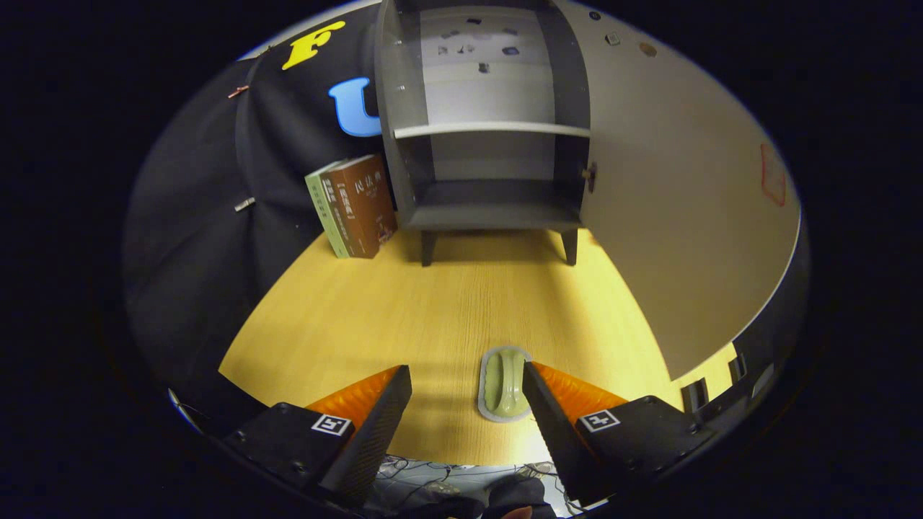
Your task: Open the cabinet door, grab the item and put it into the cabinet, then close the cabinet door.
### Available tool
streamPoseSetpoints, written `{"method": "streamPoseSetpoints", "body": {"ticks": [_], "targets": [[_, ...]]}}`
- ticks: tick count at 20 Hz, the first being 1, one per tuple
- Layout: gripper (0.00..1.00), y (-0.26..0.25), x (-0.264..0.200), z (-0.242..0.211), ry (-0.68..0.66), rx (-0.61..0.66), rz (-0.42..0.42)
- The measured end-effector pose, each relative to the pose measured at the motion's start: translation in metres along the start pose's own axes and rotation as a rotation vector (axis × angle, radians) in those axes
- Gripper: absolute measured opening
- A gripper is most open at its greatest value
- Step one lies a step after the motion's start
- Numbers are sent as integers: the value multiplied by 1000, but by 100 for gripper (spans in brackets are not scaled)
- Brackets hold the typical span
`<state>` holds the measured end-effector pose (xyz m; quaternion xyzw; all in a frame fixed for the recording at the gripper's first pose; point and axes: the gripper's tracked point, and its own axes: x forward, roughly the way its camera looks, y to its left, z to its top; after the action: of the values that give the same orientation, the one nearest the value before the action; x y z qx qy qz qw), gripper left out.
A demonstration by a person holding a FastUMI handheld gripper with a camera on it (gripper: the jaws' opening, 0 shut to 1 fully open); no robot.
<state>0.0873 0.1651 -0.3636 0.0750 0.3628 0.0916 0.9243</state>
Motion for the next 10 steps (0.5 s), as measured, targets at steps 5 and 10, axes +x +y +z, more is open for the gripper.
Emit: {"method": "streamPoseSetpoints", "body": {"ticks": [5, 10], "targets": [[98, -11, 43, -21, 62, 1, -56], [94, -25, 60, -33, 78, -27, -120]]}}
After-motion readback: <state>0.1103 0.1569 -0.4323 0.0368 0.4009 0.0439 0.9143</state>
